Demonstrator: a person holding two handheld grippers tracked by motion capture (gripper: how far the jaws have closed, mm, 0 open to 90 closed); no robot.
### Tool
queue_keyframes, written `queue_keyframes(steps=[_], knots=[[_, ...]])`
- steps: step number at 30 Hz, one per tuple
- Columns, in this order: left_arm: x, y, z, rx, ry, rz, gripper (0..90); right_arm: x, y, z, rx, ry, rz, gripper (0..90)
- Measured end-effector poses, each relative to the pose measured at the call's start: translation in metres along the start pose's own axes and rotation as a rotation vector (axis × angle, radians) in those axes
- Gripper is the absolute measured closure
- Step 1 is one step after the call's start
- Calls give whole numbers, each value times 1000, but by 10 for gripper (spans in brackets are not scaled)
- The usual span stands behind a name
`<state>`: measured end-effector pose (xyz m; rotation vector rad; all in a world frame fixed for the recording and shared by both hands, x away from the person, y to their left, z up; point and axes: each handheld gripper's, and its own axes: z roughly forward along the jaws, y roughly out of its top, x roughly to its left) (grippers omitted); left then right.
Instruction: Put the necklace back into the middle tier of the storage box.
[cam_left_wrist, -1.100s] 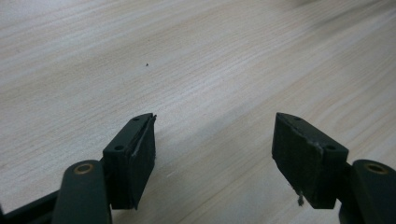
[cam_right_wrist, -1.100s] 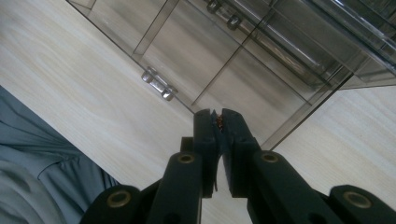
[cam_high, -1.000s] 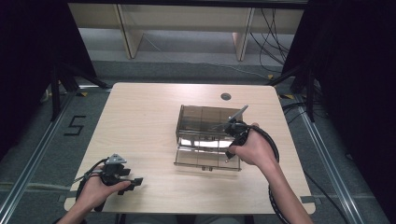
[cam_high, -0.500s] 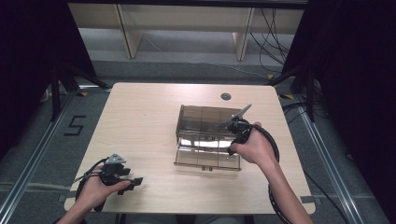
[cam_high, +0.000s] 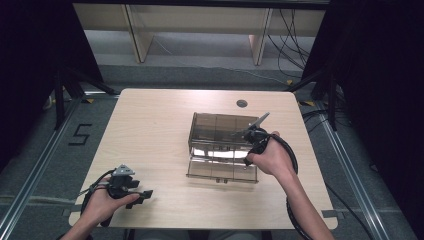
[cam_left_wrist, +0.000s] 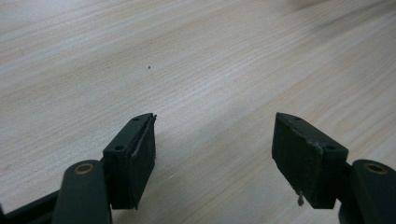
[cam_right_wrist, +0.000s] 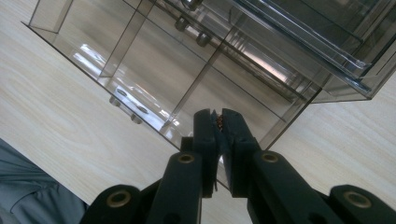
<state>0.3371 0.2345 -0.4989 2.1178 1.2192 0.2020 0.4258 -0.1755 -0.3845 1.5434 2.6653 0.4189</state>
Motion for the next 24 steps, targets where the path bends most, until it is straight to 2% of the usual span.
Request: queue_keyframes(steps=[2,4,5,6,9,15,16,17,18,20,21,22,24], knots=[[0,0,0,0,2,1,300,0,0,1,5,13,10,854],[0,0,0,2,3,0,300,-1,0,2,0,12,1,854],[0,0,0,2,3,0,301,-1,0,3,-2,7,10,854],[0,0,0,1,2,-1,300,0,0,2,17,1,42,854],[0,0,1,-4,-4,-3,300,-2,1,3,4,-4,11,854],[0,0,1,-3,-6,-2,301,-2,2,5,7,-1,17,854],[0,0,1,2,4,0,300,-2,2,5,5,-1,18,854],[0,0,1,1,3,0,301,-4,2,6,-2,3,-1,854],[0,0,1,-3,0,-1,300,-3,1,7,-1,-5,22,854],[0,0,1,-4,-4,-4,300,-3,2,7,14,-5,22,854],[0,0,1,-4,-3,-4,300,-5,2,9,3,-9,-4,854],[0,0,1,0,3,-4,301,-4,2,9,17,-18,19,854],[0,0,1,2,3,0,300,-5,2,11,5,-18,12,854]])
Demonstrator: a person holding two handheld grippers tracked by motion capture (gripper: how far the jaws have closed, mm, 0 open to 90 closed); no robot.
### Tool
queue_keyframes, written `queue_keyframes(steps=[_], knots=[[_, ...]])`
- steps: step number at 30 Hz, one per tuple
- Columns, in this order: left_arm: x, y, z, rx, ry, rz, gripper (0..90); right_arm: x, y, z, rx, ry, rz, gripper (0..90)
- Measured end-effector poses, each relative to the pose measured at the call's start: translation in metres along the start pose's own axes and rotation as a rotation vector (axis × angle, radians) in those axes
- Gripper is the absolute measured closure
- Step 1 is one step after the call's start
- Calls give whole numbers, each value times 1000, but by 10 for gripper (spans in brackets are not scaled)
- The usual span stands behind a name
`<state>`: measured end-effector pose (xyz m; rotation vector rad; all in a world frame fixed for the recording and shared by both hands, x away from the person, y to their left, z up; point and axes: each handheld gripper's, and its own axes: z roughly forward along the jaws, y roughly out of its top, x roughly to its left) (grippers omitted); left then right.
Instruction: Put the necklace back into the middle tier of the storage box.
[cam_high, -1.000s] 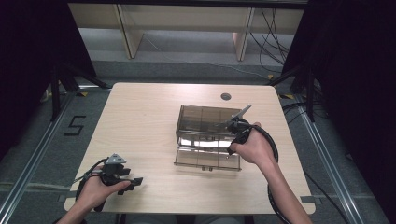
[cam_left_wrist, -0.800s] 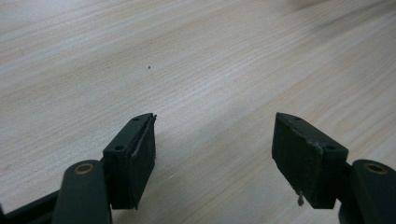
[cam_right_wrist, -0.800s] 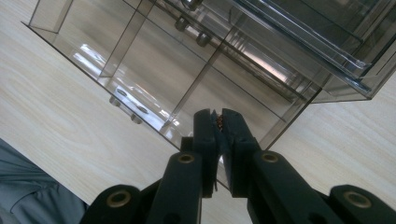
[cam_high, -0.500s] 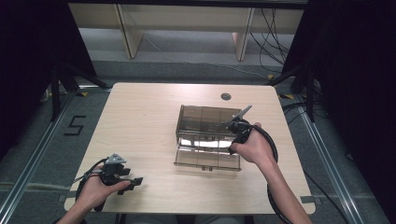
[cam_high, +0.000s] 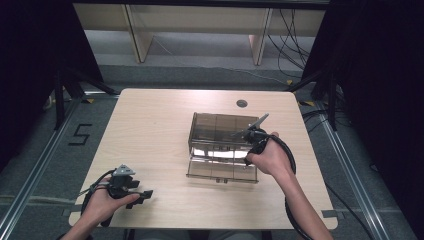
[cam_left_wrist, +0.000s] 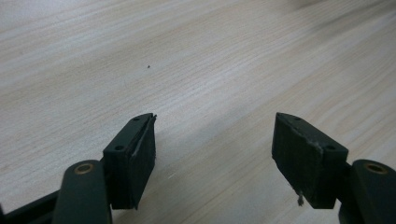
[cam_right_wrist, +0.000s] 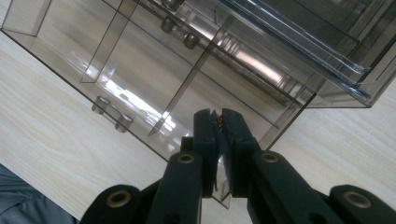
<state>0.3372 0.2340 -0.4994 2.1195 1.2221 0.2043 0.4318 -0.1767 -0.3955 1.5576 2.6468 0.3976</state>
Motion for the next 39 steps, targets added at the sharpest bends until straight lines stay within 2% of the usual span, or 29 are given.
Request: queue_keyframes(steps=[2,3,4,7,9,12,17,18,20,21,22,24,26,27,29,32,39], knots=[[0,0,0,-5,-8,-3,301,1,0,1,-11,3,15,854],[0,0,0,-5,-6,-3,301,0,1,1,-5,4,4,854],[0,0,1,-4,-8,-1,301,1,1,1,-4,9,13,854],[0,0,0,1,0,1,300,0,1,2,-21,5,2,854],[1,0,0,-5,-11,-1,300,1,1,3,-20,10,16,854],[0,0,0,-5,-8,-3,301,0,2,3,-16,10,-1,854],[0,0,0,2,0,1,300,-1,2,4,-25,7,2,854],[0,0,0,2,0,1,300,-1,2,4,-8,-5,21,854],[0,0,0,0,0,0,300,-1,2,6,0,-4,13,854],[0,0,0,-1,-1,-2,301,-3,2,7,1,-2,-8,853],[0,0,0,-4,-7,-4,300,-1,2,9,-9,6,8,853],[0,0,0,1,-1,-1,300,-2,3,11,-16,1,-9,853],[0,0,0,1,-1,1,300,-2,3,12,9,2,-3,853],[0,0,0,1,-2,0,300,-2,3,13,-7,-4,-1,853],[0,0,0,1,-2,0,300,-3,3,12,27,-9,9,853],[0,0,0,1,-1,0,300,-3,3,13,15,12,8,853],[0,0,-1,1,-2,1,300,-5,1,18,12,-4,0,853]])
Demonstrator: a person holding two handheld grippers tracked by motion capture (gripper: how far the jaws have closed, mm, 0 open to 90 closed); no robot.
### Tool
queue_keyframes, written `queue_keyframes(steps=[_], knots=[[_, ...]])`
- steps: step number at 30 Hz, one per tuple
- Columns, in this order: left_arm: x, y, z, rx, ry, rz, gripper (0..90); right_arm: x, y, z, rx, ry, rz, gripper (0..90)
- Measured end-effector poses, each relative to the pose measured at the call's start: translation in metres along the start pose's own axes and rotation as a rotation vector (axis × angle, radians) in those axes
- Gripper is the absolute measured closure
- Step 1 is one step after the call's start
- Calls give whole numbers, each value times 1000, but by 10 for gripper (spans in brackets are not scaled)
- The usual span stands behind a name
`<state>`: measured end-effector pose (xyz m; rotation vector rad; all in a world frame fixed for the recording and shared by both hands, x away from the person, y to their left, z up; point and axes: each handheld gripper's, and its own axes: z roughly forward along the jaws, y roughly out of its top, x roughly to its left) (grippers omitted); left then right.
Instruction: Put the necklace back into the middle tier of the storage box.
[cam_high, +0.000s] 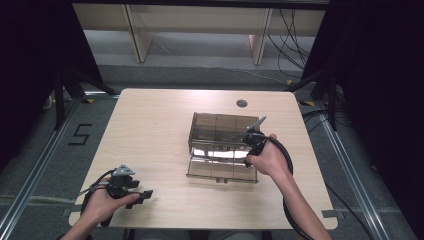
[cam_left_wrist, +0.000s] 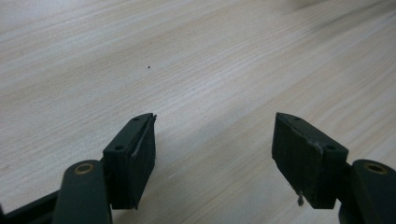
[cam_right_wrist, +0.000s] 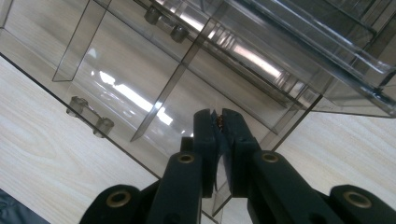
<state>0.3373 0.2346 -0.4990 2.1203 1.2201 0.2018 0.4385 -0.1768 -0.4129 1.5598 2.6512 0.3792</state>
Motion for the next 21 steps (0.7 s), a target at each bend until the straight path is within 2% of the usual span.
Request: queue_keyframes(steps=[3,5,10,16,19,20,21], knots=[[0,0,0,-1,0,2,300,0,0,1,14,2,-11,853],[1,0,-1,3,-10,5,300,1,1,2,23,-1,9,853],[1,0,0,2,-11,8,300,0,1,4,44,-15,-10,853],[1,0,-1,-4,-11,-1,300,2,1,8,29,-7,-4,853],[2,0,0,4,-11,7,300,3,1,8,61,-11,0,853],[1,0,0,4,-9,7,300,2,1,9,55,-8,-9,853],[1,0,0,4,-2,5,300,4,0,9,37,-13,4,853]])
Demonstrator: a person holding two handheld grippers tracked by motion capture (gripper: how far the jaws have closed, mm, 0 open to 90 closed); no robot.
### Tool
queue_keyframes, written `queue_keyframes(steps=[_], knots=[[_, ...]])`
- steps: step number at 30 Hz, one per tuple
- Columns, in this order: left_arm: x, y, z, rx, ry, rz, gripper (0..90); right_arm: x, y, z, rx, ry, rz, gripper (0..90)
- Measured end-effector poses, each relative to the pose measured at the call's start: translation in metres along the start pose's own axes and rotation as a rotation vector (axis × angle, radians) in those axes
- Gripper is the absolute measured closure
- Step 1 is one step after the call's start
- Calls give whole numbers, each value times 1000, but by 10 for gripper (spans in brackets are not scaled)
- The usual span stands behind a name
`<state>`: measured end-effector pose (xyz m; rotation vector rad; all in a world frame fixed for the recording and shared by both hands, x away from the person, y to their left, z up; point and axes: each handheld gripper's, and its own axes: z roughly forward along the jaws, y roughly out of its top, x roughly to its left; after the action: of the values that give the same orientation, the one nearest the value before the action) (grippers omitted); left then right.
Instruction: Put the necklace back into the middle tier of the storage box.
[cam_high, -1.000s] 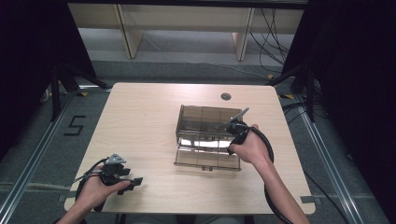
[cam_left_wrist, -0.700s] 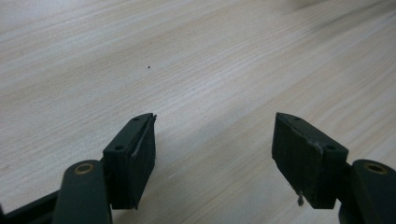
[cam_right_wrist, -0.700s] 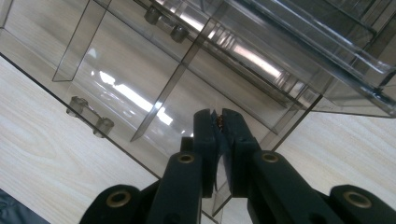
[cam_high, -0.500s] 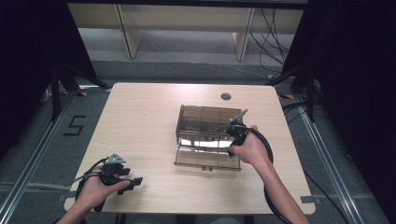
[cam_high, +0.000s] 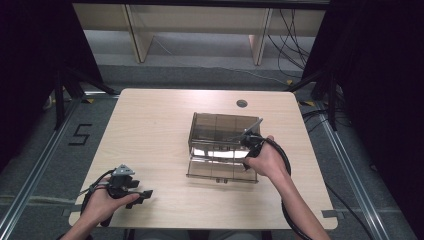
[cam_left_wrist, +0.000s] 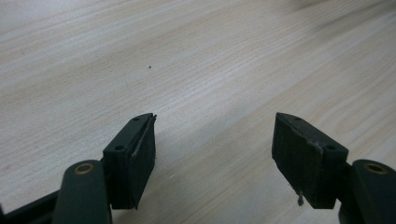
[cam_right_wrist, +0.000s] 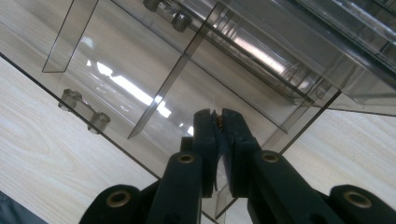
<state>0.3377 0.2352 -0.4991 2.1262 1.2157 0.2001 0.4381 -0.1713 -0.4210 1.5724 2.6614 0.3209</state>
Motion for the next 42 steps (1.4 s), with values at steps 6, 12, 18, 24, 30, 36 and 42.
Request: queue_keyframes(steps=[6,12,18,24,30,36,42], knots=[[1,0,0,0,-7,-2,300,1,2,2,21,7,-6,853],[-1,0,0,-5,2,-4,300,0,1,6,14,-1,-23,850],[-1,0,0,-2,4,-4,301,1,1,5,21,7,-16,829],[-1,0,0,-7,-3,-6,300,1,1,3,35,6,-18,802],[-1,0,0,-9,-1,-8,300,1,-1,-1,28,4,-27,752],[-1,-1,0,-7,-7,-11,300,-1,-5,-5,15,-1,-46,709],[-1,0,0,-9,-6,-9,300,-2,-11,-10,23,3,-23,676]])
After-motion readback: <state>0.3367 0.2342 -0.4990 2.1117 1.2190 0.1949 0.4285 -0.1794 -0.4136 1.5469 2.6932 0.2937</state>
